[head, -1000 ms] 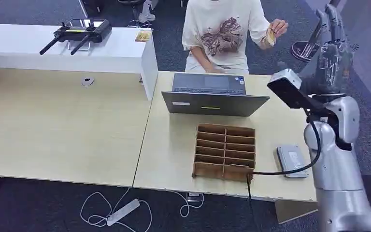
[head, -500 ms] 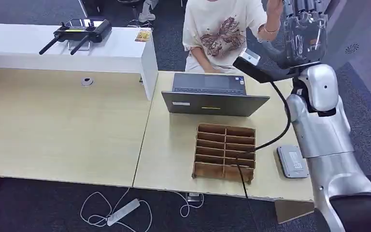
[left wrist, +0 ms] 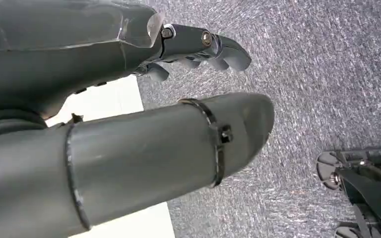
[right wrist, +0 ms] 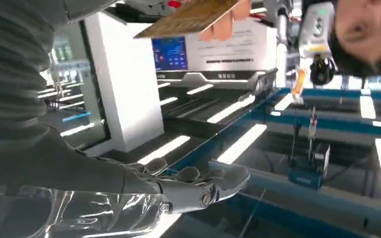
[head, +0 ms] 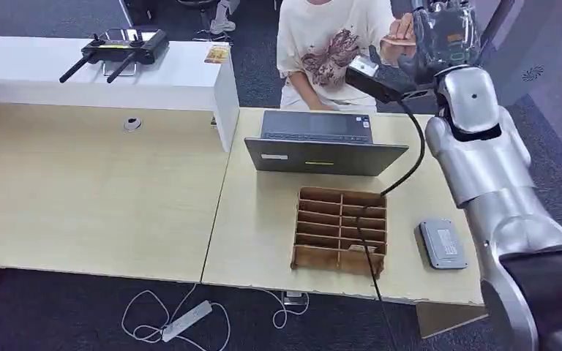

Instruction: Pass the card to the sensor for recognition and then transmit it.

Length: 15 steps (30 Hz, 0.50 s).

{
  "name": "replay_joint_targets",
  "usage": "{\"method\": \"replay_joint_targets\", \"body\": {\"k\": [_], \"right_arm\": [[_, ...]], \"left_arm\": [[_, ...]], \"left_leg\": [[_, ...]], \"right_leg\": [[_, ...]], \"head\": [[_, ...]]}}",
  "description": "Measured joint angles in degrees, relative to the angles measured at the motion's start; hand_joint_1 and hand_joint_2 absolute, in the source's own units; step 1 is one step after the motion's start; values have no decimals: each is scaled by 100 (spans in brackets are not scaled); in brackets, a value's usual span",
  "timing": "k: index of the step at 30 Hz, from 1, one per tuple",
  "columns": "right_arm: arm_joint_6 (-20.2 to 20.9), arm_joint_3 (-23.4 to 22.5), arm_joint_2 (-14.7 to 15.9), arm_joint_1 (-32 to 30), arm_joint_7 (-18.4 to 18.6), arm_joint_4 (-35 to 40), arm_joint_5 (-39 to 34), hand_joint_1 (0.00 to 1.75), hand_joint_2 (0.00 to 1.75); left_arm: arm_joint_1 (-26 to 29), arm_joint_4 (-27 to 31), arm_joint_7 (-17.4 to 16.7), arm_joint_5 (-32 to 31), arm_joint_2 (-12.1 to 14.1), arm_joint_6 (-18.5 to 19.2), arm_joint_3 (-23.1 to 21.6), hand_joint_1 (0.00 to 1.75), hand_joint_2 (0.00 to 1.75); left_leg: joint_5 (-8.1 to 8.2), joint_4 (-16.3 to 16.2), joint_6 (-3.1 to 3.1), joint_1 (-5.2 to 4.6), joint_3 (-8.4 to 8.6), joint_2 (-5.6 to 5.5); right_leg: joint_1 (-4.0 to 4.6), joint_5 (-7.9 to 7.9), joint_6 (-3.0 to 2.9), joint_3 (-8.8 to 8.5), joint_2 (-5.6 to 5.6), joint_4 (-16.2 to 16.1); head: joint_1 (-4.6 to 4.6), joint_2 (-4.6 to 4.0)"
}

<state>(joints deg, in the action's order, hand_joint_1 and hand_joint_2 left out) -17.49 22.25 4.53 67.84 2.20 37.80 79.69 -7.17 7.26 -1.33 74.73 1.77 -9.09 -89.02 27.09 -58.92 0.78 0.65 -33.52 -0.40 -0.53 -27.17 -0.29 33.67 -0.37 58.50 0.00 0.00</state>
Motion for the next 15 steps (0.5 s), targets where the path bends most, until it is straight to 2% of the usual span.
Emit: {"method": "replay_joint_targets", "body": {"k": [7, 15], "right_arm": [[575, 212, -199, 242, 464, -1007, 239, 0, 175], [785, 208, -260, 321, 551, -1453, 121, 0, 175]], "left_arm": [[2, 0, -2, 48, 20, 7, 0, 0, 0], [0, 0, -9, 87, 37, 9, 0, 0, 0]], "left_leg": [[0, 0, 0, 0, -1, -2], [0, -1, 0, -1, 0, 1]], "right_leg": [[0, 0, 0, 0, -3, -1], [-1, 1, 1, 0, 0, -4]], "head": [[0, 0], [0, 0]]}}
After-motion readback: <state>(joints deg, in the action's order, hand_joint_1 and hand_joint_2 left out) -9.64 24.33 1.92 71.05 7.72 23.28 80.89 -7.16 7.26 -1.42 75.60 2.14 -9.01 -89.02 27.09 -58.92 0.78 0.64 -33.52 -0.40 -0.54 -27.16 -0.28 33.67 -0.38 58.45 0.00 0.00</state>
